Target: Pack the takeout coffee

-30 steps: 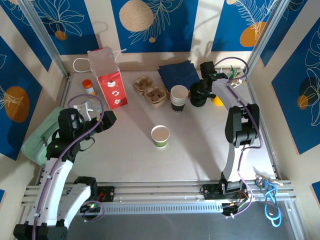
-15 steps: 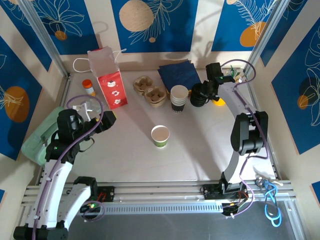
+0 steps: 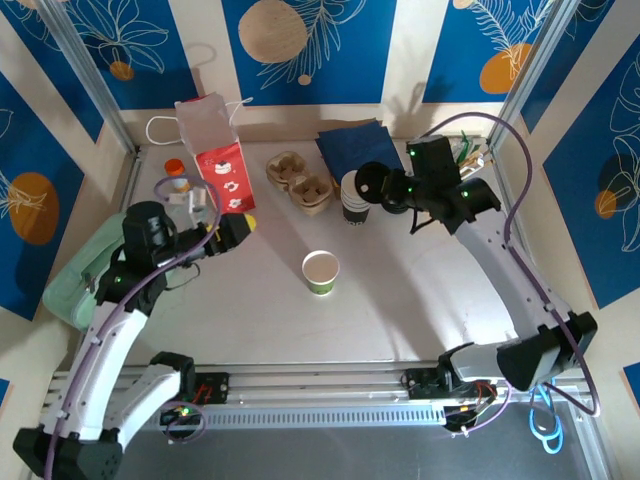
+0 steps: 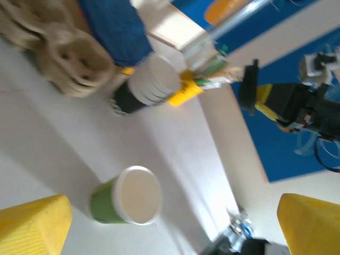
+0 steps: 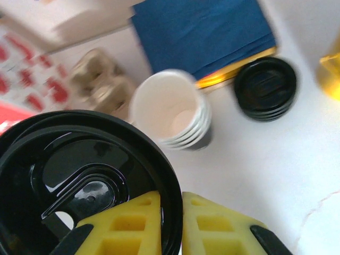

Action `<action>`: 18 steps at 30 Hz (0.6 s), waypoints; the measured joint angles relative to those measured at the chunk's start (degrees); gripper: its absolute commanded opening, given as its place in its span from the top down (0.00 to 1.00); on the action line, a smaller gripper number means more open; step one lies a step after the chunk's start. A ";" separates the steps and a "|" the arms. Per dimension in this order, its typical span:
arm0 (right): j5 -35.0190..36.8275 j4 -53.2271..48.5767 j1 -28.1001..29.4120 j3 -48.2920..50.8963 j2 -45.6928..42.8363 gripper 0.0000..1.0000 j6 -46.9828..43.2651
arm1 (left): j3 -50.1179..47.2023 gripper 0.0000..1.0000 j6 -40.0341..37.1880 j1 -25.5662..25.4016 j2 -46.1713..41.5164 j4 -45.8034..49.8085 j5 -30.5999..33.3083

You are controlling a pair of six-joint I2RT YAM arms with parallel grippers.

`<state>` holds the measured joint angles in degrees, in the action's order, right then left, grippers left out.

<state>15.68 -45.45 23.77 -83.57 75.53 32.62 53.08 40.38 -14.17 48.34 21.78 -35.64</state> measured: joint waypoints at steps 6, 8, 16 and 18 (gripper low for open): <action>-2.93 -1.70 9.51 1.29 -1.92 0.86 1.57 | 1.75 0.01 3.82 -9.29 7.30 -7.04 -4.72; -3.30 -1.88 12.39 2.12 -1.92 0.87 2.40 | 1.73 0.01 5.22 -10.80 9.27 -9.22 -6.14; -3.72 -2.14 17.99 4.35 -1.92 0.87 4.61 | 1.66 0.01 9.27 -14.05 12.09 -16.92 -8.11; -3.69 -2.16 19.12 4.35 -1.90 0.86 4.96 | 1.60 0.01 9.79 -14.82 13.09 -17.90 -8.04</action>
<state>11.99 -47.62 42.89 -79.22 73.63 37.58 54.68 50.17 -28.99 61.43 3.88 -43.68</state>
